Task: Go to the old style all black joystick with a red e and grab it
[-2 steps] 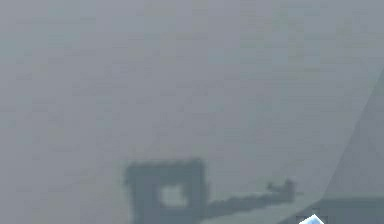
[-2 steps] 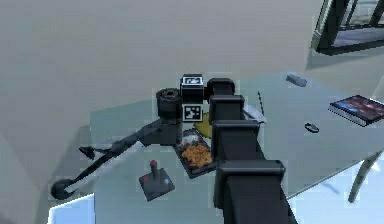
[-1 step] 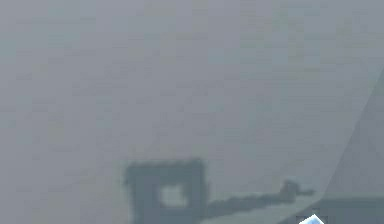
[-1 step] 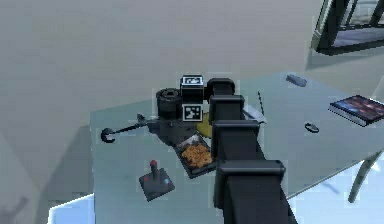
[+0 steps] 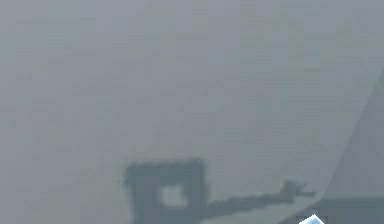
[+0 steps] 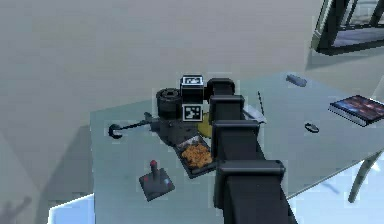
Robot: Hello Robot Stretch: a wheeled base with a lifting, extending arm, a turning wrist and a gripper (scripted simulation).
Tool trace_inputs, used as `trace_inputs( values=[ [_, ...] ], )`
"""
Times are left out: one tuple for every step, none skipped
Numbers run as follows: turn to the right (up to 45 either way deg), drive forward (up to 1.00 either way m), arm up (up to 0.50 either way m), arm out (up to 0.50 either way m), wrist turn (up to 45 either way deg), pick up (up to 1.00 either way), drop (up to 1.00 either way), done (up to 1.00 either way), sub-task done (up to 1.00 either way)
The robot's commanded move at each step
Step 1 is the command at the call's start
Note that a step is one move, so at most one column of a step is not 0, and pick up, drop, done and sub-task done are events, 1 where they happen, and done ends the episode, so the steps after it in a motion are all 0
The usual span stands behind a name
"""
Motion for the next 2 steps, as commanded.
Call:
trace_inputs(
  values=[
    [0.0, 0.0, -0.3, 0.0, 0.0, 0.0, 0.0, 0.0, 0.0],
    [0.0, 0.0, 0.0, 0.0, 0.0, 1.0, 0.0, 0.0, 0.0]
  ],
)
